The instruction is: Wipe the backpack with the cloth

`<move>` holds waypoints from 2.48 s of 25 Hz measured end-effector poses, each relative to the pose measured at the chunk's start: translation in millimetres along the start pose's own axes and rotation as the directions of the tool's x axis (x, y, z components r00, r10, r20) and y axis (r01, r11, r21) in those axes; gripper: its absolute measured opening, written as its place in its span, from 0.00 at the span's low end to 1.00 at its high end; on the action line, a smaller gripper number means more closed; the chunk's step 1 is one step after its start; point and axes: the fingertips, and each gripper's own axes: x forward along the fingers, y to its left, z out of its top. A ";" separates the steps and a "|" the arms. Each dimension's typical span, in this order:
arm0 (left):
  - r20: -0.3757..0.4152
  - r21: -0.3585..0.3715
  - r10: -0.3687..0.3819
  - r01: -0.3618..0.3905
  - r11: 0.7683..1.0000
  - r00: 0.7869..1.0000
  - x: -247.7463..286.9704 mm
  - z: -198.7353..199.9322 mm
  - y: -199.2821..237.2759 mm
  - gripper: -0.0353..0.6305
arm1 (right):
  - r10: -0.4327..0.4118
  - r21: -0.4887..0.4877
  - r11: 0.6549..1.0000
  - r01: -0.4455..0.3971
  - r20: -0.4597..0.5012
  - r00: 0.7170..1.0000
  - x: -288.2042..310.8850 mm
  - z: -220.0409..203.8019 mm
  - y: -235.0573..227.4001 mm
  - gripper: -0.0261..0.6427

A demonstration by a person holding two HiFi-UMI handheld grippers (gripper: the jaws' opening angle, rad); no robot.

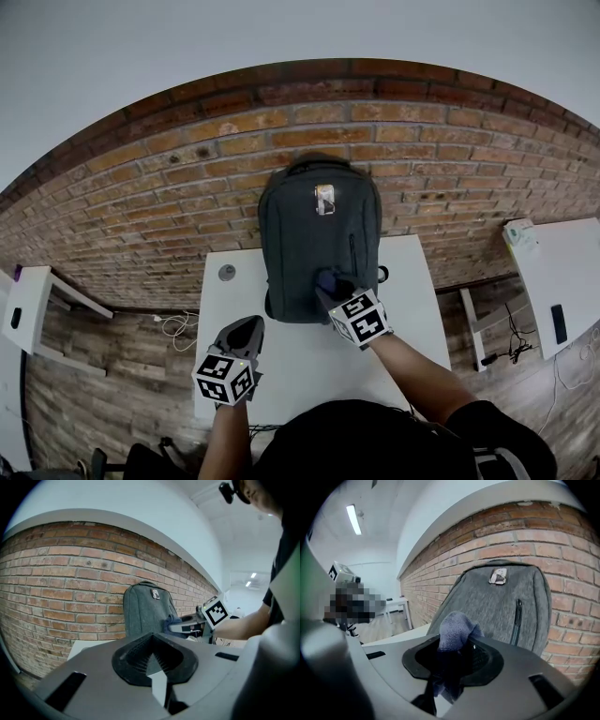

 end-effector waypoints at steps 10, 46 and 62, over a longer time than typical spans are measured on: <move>-0.004 -0.010 0.007 -0.007 1.000 1.000 -2.9 -3.7 3.2 0.04 | -0.131 -0.047 0.990 0.133 0.055 0.990 21.8 77.5 -67.3 0.20; -0.004 -0.057 0.043 -0.043 0.997 0.999 -9.5 -13.6 22.0 0.04 | -0.126 -0.132 0.981 0.142 0.117 0.985 74.7 187.4 -74.2 0.21; 0.000 -0.051 0.020 -0.020 0.998 1.000 -10.1 -14.9 14.2 0.04 | -0.076 -0.093 0.992 0.081 0.060 0.995 66.8 121.6 -37.9 0.21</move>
